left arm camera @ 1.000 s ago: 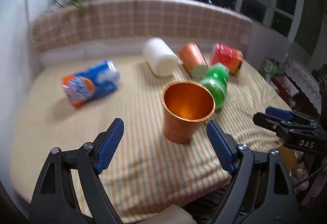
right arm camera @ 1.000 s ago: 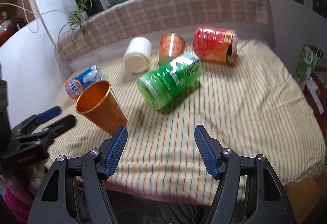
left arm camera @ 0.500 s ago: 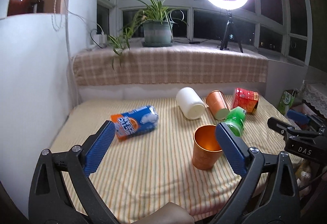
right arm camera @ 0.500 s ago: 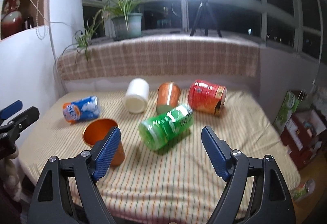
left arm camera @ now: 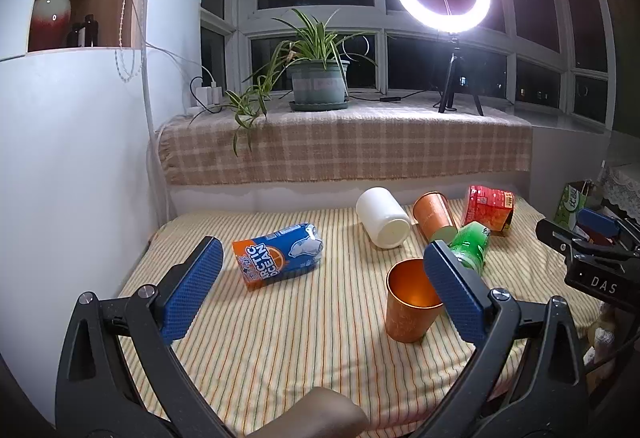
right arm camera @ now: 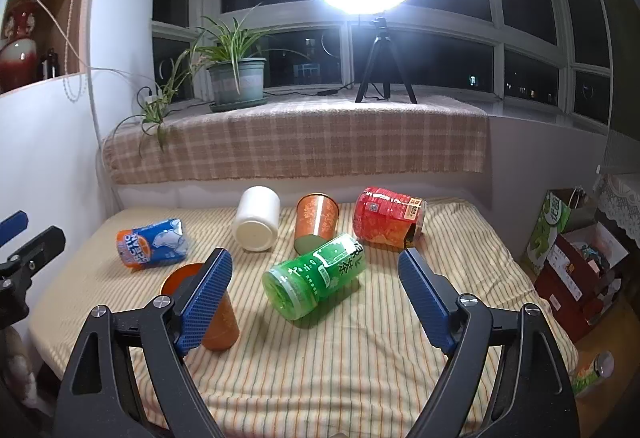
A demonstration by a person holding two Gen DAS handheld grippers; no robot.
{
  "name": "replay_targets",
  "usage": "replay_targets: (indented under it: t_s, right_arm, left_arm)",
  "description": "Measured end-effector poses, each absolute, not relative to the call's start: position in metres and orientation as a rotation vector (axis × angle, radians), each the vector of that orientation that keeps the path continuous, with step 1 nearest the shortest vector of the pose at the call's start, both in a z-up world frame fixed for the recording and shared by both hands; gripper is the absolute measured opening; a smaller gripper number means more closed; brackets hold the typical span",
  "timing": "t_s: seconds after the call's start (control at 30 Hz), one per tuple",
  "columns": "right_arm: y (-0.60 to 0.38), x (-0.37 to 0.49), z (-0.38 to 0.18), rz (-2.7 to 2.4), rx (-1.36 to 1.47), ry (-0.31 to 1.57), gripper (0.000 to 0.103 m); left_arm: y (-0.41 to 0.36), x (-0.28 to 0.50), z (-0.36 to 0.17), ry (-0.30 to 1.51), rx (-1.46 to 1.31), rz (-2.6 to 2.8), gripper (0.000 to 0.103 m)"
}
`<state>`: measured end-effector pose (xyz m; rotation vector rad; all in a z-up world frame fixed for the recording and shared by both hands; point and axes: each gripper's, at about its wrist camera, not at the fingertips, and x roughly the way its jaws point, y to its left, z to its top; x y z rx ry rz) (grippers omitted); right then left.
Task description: Flip cup upright
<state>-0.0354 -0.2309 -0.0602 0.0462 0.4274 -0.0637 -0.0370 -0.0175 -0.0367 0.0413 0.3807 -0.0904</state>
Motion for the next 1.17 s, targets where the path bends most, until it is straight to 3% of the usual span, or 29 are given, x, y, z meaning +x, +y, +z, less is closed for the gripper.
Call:
replay_targets:
  t_s: [1.17]
  right_arm:
    - [-0.222, -0.032, -0.072, -0.049, 0.013, 0.467, 0.085]
  left_arm:
    - [-0.016, -0.038, -0.034, 0.368, 0.044, -0.047, 0.103]
